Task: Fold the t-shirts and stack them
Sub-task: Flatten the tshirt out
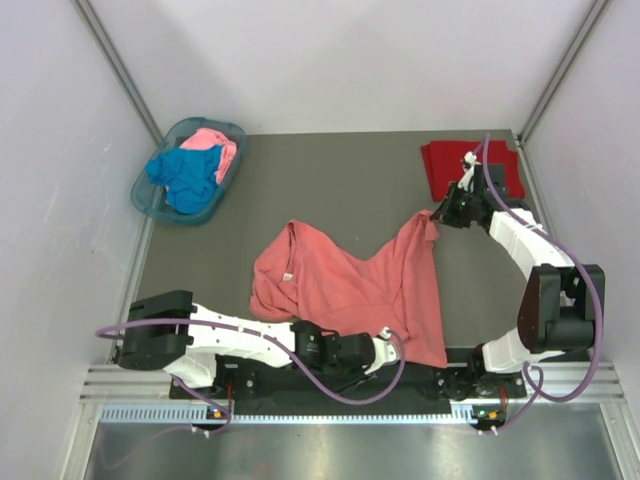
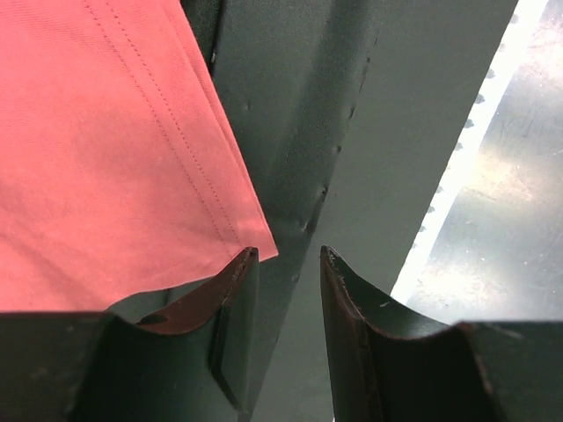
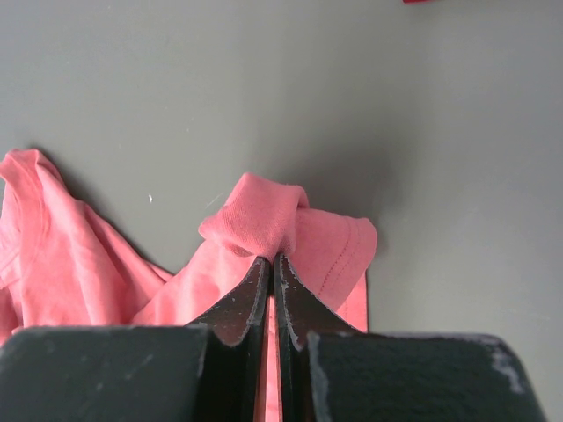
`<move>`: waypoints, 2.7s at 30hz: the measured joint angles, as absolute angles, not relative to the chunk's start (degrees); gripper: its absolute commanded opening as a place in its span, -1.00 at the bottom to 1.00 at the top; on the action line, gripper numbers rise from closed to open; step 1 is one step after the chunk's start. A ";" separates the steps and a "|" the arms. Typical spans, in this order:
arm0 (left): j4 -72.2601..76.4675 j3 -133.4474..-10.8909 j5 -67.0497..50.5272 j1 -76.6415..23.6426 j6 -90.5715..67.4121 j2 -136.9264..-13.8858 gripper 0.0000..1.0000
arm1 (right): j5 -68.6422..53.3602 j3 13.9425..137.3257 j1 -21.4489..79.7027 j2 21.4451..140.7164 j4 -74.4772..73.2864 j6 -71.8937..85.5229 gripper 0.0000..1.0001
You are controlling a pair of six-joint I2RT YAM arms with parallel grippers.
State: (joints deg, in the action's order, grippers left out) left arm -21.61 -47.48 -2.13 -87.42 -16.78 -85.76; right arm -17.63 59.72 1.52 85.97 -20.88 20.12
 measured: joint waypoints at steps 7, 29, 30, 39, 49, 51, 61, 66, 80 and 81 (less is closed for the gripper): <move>-18.22 -45.56 -2.11 -87.42 -16.43 -85.80 -0.22 | -17.76 59.61 1.34 85.86 -20.93 20.10 -1.00; -20.67 -46.94 6.02 -87.39 -16.88 -87.26 -0.53 | -19.03 58.74 -1.04 84.44 -20.84 20.12 -1.00; -21.93 -47.03 6.81 -87.33 -17.12 -86.04 -0.46 | -19.18 58.67 -1.04 84.44 -20.80 20.14 -1.00; -24.95 -47.40 5.50 -87.35 -17.41 -81.47 -0.33 | -19.64 58.48 -1.06 84.36 -20.75 20.14 -1.00; -23.46 -46.83 1.80 -86.91 -16.73 -86.54 -0.30 | -20.03 58.46 -1.52 84.14 -20.75 20.14 -1.00; -23.00 -46.78 1.54 -86.89 -16.51 -88.25 -0.30 | -20.32 58.46 -1.72 83.83 -20.75 20.14 -1.00; -22.85 -48.99 1.85 -86.26 -15.99 -90.56 -1.00 | -21.10 57.78 -2.09 83.59 -20.18 20.14 -1.00; -23.49 -49.47 3.70 -86.24 -16.53 -90.61 -1.00 | -21.17 57.71 -2.17 83.59 -19.92 20.16 -1.00; -38.20 -69.71 39.70 -57.76 -19.57 -73.43 -1.00 | -10.52 66.13 -3.44 81.32 -31.64 20.12 -1.00; -37.60 -71.83 42.70 -55.35 -18.76 -71.70 -1.00 | -9.85 67.96 -3.46 80.47 -32.40 20.12 -1.00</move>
State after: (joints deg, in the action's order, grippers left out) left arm -37.60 -71.83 42.70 -55.35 -18.76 -71.70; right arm -9.85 67.96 -3.46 80.47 -32.40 20.12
